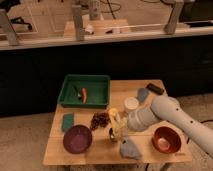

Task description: Place banana in metal cup

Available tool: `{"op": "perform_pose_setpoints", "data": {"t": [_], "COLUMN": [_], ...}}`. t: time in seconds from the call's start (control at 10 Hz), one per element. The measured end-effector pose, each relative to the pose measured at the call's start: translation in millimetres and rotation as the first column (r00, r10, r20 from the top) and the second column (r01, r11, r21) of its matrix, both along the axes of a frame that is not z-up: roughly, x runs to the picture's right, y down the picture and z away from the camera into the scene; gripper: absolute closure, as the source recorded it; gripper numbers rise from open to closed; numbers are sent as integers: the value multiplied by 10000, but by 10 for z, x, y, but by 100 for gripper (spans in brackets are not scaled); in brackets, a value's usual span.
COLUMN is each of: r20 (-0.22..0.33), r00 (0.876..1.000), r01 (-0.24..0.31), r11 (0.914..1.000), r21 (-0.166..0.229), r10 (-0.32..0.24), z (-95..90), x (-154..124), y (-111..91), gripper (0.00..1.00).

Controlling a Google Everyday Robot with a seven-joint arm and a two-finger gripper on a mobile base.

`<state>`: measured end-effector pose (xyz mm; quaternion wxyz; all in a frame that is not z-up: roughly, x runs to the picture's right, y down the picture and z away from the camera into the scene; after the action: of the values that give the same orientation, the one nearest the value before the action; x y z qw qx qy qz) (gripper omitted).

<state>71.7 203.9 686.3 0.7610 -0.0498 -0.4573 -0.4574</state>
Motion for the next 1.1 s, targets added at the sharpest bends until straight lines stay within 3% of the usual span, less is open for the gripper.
{"op": "perform_pose_setpoints", "data": {"t": [0.5,1.1], "r20": [-144,-68], "r00": [9966,9945], "r01": [811,1044], "r11": [9963,9928], "r21": [280,587], "r10": [-807,-1042], "z": [106,218], "x": [-48,-96], "y": [199,174], "gripper": [100,100]}}
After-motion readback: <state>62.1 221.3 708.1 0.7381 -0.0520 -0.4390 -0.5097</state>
